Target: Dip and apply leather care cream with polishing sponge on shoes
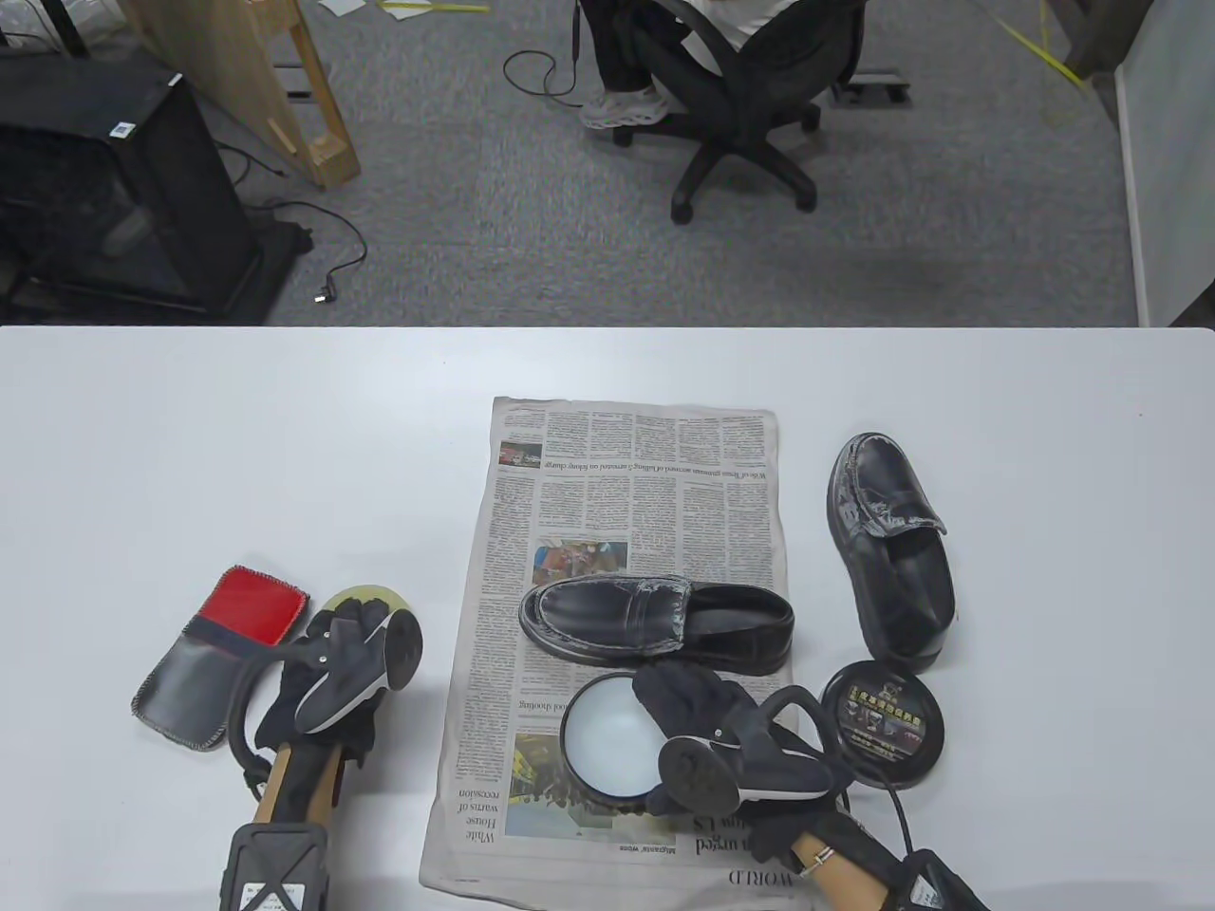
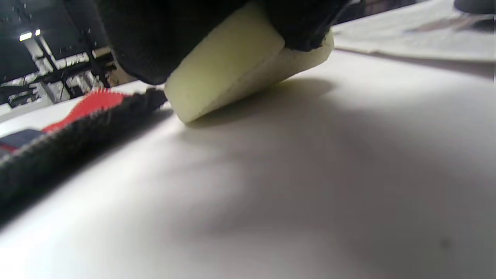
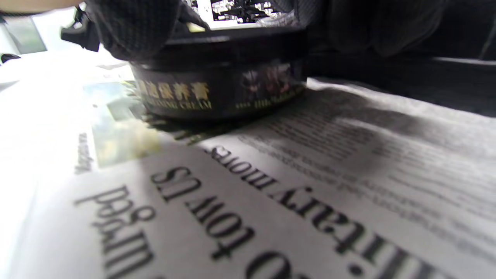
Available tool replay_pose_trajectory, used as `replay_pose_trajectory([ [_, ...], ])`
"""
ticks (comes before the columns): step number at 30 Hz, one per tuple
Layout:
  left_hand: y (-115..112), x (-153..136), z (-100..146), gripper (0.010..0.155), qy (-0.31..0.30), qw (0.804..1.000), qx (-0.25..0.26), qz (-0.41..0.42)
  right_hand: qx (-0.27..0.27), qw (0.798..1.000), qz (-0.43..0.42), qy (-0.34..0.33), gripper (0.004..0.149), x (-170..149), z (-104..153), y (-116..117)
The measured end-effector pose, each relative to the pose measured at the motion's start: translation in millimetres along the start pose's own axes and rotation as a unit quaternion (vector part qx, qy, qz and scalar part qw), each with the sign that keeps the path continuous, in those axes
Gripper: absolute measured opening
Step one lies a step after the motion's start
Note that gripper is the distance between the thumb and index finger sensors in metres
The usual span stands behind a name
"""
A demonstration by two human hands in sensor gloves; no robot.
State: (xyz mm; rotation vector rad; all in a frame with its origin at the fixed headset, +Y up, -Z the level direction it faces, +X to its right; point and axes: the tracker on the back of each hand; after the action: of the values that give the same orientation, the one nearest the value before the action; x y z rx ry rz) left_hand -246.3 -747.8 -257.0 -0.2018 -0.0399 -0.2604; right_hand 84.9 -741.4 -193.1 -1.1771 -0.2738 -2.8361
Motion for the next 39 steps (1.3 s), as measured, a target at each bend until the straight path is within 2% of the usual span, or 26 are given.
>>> replay_pose_trajectory([
  [3,24,10,14,0.051,-0.055,0.994,0.072,0.063,0.011,0.999,-0.032,0.003,0.108,-5,-3,3],
  [4,36,20,23,0.051,-0.097,0.985,0.106,0.095,0.008,0.999,-0.045,0.005,0.108,-7,-2,4],
  [6,54,46,40,0.051,-0.183,0.965,0.156,0.107,0.009,0.999,-0.045,0.006,0.108,-9,-2,4],
  [10,73,107,79,0.050,-0.306,0.930,0.203,0.028,0.011,0.998,-0.055,0.010,0.107,-12,-1,4],
  [13,66,150,94,0.050,-0.382,0.907,0.177,-0.022,0.012,0.997,-0.071,0.011,0.106,-15,-1,5],
  [15,55,167,93,0.050,-0.393,0.903,0.161,-0.060,0.012,0.997,-0.079,0.012,0.106,-16,-1,6],
  [17,46,180,92,0.050,-0.379,0.899,0.191,-0.105,0.009,0.997,-0.082,0.014,0.106,-17,-2,6],
  [21,49,194,91,0.050,-0.377,0.900,0.187,-0.110,0.008,0.997,-0.074,0.014,0.105,-17,-2,5],
  [23,44,200,86,0.050,-0.393,0.904,0.134,-0.105,0.008,0.997,-0.072,0.015,0.106,-16,-2,5],
  [26,38,199,82,0.049,-0.398,0.905,0.127,-0.077,0.009,0.998,-0.068,0.016,0.105,-15,-3,5],
  [28,38,198,77,0.049,-0.403,0.908,0.098,-0.057,0.015,0.997,-0.068,0.015,0.105,-14,-3,5],
  [32,39,192,74,0.049,-0.415,0.905,0.096,-0.017,0.030,0.998,-0.053,0.017,0.104,-11,-4,3],
  [36,48,189,77,0.049,-0.427,0.902,0.055,-0.022,0.034,0.998,-0.059,0.017,0.103,-10,-5,4],
  [39,49,192,82,0.050,-0.421,0.903,0.064,-0.048,0.041,0.998,-0.050,0.016,0.103,-7,-6,3],
])
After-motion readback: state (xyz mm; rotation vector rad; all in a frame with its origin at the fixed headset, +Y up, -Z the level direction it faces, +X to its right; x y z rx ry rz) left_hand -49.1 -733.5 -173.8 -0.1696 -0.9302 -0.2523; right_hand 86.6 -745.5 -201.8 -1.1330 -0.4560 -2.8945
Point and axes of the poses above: the tracker on the back of each hand, its own x axis roughly to the thumb side, its own z axis roughly from the fingertips to the wrist, y = z × x, and after that the axes turned 5 degrees about -y, right-handed
